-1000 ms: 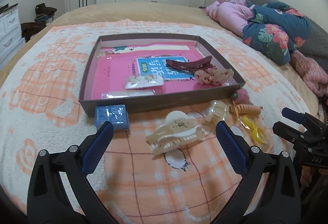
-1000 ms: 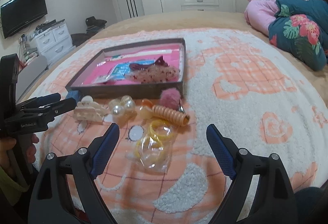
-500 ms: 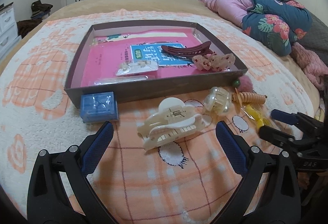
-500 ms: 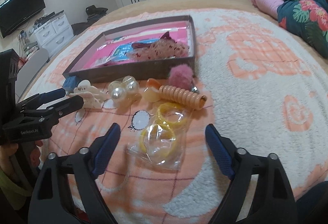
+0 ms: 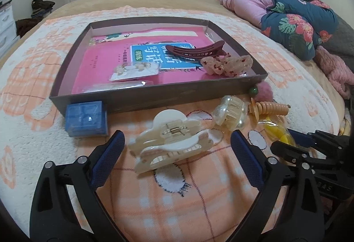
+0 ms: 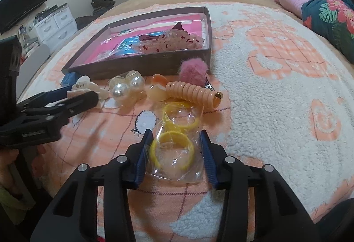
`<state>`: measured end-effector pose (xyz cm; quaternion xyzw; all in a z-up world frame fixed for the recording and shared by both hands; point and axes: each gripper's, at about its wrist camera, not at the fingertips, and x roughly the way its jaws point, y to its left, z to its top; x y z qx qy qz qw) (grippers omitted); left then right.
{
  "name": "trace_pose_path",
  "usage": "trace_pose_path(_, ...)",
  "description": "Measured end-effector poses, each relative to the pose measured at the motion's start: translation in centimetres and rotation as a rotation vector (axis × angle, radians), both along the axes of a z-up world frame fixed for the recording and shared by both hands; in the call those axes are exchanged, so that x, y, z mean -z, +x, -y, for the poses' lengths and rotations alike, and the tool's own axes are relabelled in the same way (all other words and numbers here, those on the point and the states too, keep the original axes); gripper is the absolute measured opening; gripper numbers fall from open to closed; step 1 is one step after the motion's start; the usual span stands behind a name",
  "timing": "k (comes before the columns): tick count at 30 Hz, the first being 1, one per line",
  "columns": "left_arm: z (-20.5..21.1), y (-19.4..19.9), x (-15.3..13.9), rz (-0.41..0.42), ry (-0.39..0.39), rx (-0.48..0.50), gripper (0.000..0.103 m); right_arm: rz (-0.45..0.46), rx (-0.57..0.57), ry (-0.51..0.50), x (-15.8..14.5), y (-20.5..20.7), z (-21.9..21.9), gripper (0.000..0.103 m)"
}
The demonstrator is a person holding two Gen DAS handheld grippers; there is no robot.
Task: Organize jewelry
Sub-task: 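Lower the right tool toward the yellow hair bands in a clear bag, then grasp the bagged hair bands with the right tool while the left tool grasps the white claw clip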
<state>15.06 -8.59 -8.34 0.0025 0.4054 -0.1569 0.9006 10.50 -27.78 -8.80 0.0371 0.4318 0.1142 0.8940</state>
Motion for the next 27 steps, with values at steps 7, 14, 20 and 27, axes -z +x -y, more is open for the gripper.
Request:
trace_pose_path(7, 0.2, 0.7, 0.7, -0.006, 0.018, -0.007, 0.071, -0.003, -0.011, 0.027, -0.5, -0.6, 0.2, 0.041)
trace_pose_path(14, 0.4, 0.3, 0.4, 0.009, 0.037, 0.024, 0.071, 0.006, -0.036, 0.046, -1.1, -1.3, -0.3, 0.041)
trace_pose_path(20, -0.9, -0.4, -0.9, 0.022, -0.008, 0.014, 0.071, 0.041, -0.085, 0.054, -1.9, -2.3, -1.1, 0.041)
trace_pose_path(27, -2.6, -0.7, -2.9, 0.066, -0.049, -0.021, 0.071, 0.104, -0.135, 0.032, -3.2, -2.8, -2.4, 0.041)
